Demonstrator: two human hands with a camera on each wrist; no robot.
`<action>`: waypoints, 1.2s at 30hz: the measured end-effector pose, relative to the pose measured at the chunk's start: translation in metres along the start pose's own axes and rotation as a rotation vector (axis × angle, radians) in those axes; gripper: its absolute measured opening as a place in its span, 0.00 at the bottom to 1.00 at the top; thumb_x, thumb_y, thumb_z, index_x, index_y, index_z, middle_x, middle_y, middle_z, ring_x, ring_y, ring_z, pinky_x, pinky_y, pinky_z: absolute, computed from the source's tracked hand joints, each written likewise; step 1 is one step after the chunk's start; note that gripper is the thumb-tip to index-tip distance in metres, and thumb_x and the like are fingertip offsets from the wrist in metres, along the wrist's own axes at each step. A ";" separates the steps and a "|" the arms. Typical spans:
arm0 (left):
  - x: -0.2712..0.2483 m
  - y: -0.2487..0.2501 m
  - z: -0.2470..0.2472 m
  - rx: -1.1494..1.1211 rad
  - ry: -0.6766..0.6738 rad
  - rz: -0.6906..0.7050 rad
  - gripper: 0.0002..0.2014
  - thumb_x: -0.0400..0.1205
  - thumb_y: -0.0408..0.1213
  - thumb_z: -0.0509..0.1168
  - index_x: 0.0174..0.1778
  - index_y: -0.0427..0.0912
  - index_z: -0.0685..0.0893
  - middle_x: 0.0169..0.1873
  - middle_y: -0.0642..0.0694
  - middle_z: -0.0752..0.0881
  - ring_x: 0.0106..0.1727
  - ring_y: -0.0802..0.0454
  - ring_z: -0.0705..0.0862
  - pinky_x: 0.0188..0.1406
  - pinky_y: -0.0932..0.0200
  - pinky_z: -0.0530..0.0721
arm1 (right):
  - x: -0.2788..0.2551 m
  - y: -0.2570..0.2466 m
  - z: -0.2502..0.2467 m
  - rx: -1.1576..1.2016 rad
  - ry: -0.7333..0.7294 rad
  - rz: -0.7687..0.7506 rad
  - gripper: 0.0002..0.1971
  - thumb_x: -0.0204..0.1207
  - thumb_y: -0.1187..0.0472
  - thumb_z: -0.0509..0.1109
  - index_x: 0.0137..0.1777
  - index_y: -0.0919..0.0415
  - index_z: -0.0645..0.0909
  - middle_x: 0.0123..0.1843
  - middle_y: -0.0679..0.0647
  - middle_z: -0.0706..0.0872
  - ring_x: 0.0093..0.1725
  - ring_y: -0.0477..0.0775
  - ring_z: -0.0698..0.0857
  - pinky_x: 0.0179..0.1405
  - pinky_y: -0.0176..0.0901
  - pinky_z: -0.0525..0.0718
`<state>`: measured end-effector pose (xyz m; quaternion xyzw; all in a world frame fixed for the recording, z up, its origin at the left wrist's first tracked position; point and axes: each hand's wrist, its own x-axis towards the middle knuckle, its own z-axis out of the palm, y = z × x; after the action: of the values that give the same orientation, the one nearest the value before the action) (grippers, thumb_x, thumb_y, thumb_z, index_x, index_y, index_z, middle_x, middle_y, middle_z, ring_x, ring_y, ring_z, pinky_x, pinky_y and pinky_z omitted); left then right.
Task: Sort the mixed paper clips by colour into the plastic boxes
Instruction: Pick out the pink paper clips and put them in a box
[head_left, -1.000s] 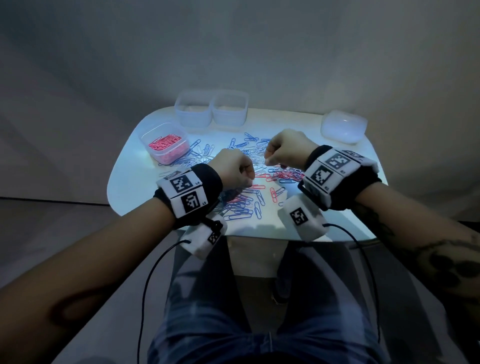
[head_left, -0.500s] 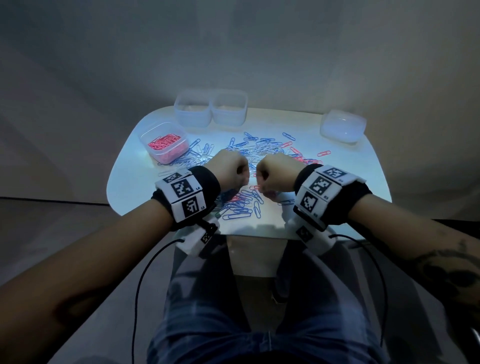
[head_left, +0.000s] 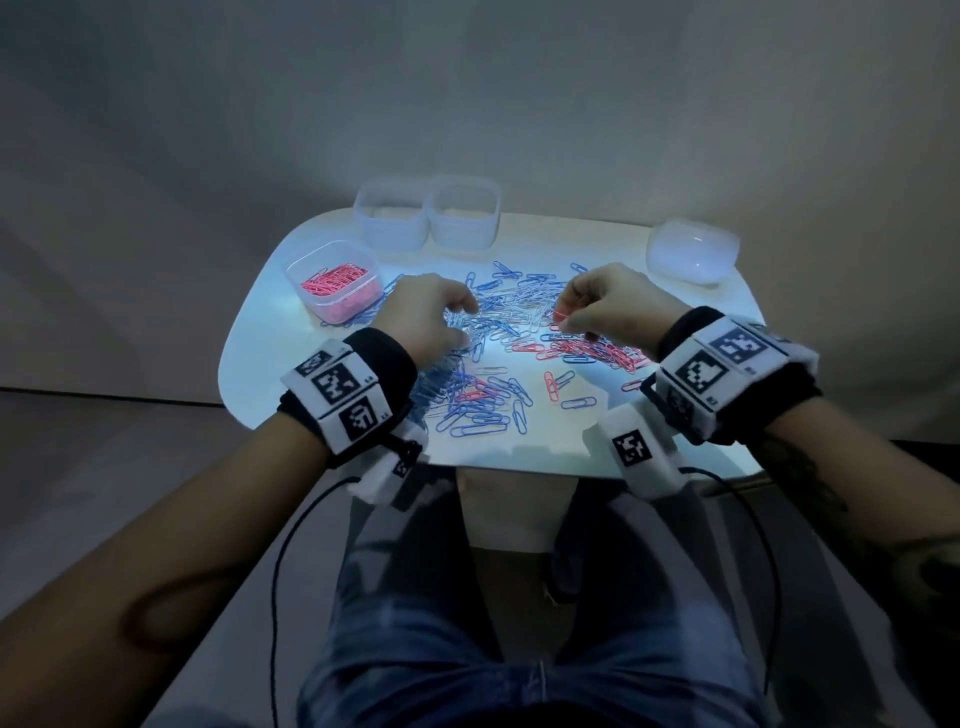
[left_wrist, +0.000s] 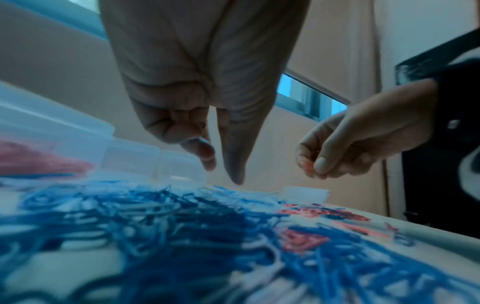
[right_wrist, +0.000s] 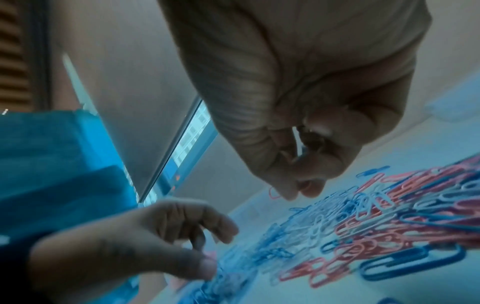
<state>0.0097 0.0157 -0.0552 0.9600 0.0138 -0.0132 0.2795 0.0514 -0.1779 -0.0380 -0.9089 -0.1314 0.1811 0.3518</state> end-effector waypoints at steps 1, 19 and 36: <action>0.000 0.002 0.000 0.071 -0.004 0.028 0.15 0.74 0.32 0.73 0.57 0.40 0.86 0.49 0.45 0.80 0.43 0.53 0.75 0.48 0.64 0.71 | 0.001 -0.001 0.002 -0.075 0.015 -0.011 0.05 0.73 0.71 0.67 0.42 0.62 0.82 0.33 0.52 0.80 0.32 0.48 0.76 0.23 0.25 0.71; -0.002 0.030 0.009 -0.053 -0.181 -0.037 0.07 0.75 0.39 0.72 0.36 0.44 0.82 0.27 0.54 0.76 0.31 0.60 0.73 0.30 0.67 0.69 | 0.016 -0.001 0.020 -0.657 -0.194 -0.100 0.10 0.70 0.69 0.70 0.32 0.55 0.76 0.33 0.49 0.78 0.42 0.53 0.78 0.29 0.37 0.71; -0.045 0.029 0.049 -2.264 0.074 -0.487 0.35 0.88 0.43 0.44 0.25 0.34 0.90 0.31 0.39 0.90 0.31 0.48 0.90 0.31 0.56 0.88 | -0.022 -0.035 0.029 -0.106 0.149 -0.281 0.07 0.69 0.64 0.75 0.44 0.66 0.86 0.32 0.51 0.79 0.39 0.51 0.76 0.37 0.36 0.69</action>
<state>-0.0353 -0.0362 -0.0796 0.1322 0.2104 -0.0185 0.9685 0.0154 -0.1437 -0.0284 -0.9099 -0.2399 0.0552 0.3340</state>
